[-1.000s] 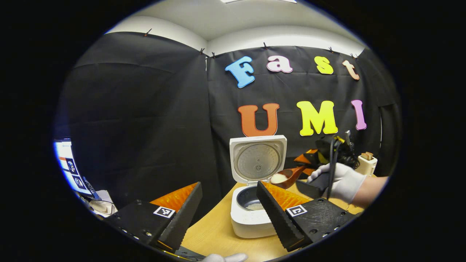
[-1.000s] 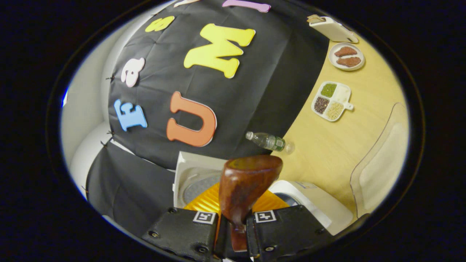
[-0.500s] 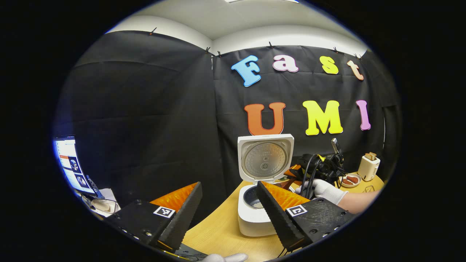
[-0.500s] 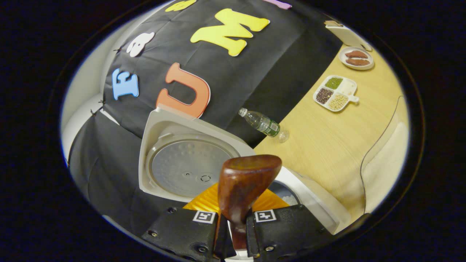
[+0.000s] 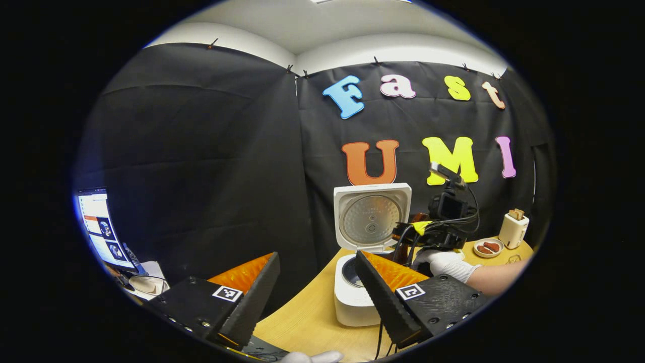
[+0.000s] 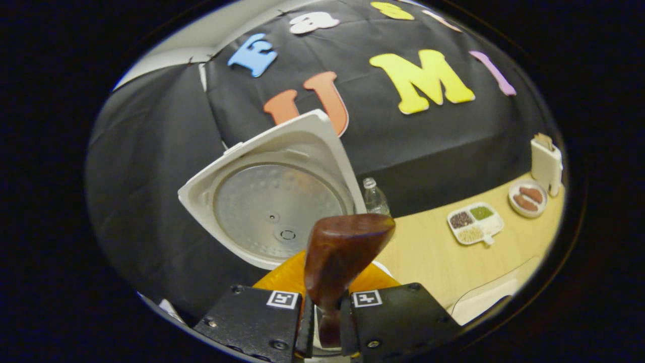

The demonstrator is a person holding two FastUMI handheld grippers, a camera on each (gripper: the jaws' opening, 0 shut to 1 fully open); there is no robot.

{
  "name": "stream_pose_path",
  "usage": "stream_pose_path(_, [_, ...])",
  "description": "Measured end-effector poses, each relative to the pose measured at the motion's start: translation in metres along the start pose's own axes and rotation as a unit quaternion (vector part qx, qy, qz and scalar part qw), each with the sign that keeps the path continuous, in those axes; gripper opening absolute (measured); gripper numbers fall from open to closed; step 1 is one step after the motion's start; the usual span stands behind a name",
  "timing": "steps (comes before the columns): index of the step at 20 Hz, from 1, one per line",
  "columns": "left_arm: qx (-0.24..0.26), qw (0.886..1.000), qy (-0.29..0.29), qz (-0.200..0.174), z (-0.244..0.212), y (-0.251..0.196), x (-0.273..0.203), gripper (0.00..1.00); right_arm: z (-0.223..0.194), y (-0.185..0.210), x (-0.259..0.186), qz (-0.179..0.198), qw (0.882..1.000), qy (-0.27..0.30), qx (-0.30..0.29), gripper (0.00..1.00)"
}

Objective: Close the left gripper, press the button to open the rice cooker; take a wooden spoon from the chopstick holder with the right hand, scoop a spoonful of rice and pour it into the rice cooker, then put the wooden spoon back into the chopstick holder.

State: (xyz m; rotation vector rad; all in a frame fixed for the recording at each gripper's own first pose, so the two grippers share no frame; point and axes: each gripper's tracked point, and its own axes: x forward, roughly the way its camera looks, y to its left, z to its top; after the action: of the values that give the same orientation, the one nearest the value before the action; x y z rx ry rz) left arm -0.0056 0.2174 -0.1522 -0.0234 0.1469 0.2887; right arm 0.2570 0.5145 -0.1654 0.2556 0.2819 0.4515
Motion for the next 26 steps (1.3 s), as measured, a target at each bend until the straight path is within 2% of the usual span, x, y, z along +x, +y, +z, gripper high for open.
stream_pose_path(3, [0.001, 1.0, -0.001, 0.001, 0.0, 0.0, -0.001, 0.95, 0.005, 0.012, 0.0, 0.002, 0.995, -0.021, -0.095, 0.26])
stream_pose_path(6, [0.0, 1.0, -0.002, 0.001, 0.002, -0.001, -0.002, 0.95, 0.008, 0.024, -0.002, 0.006, 0.985, -0.039, -0.169, 0.26])
stream_pose_path(8, [0.003, 1.0, -0.003, 0.001, 0.001, -0.003, -0.002, 0.95, 0.011, 0.033, -0.003, 0.007, 0.972, -0.052, -0.229, 0.26])
stream_pose_path(11, [0.003, 1.0, -0.002, 0.001, 0.001, -0.004, -0.005, 0.95, 0.006, 0.05, -0.006, 0.021, 0.946, -0.069, -0.317, 0.26])
stream_pose_path(14, [0.004, 1.0, -0.003, 0.002, 0.001, -0.004, -0.005, 0.95, 0.003, 0.059, -0.01, 0.032, 0.929, -0.08, -0.361, 0.26])
stream_pose_path(15, [0.005, 1.0, -0.003, 0.003, 0.001, -0.004, -0.005, 0.95, 0.001, 0.06, -0.01, 0.034, 0.927, -0.079, -0.366, 0.26])
stream_pose_path(21, [0.004, 1.0, -0.003, 0.005, 0.001, -0.003, -0.007, 0.95, 0.005, 0.06, -0.01, 0.042, 0.928, -0.081, -0.36, 0.26])
stream_pose_path(23, [0.003, 1.0, -0.004, 0.005, 0.003, -0.004, -0.007, 0.95, 0.008, 0.057, -0.015, 0.049, 0.95, -0.074, -0.298, 0.26])
stream_pose_path(26, [0.008, 1.0, -0.006, 0.004, 0.005, -0.006, -0.01, 0.95, 0.025, 0.037, -0.023, 0.055, 0.984, -0.063, -0.154, 0.26])
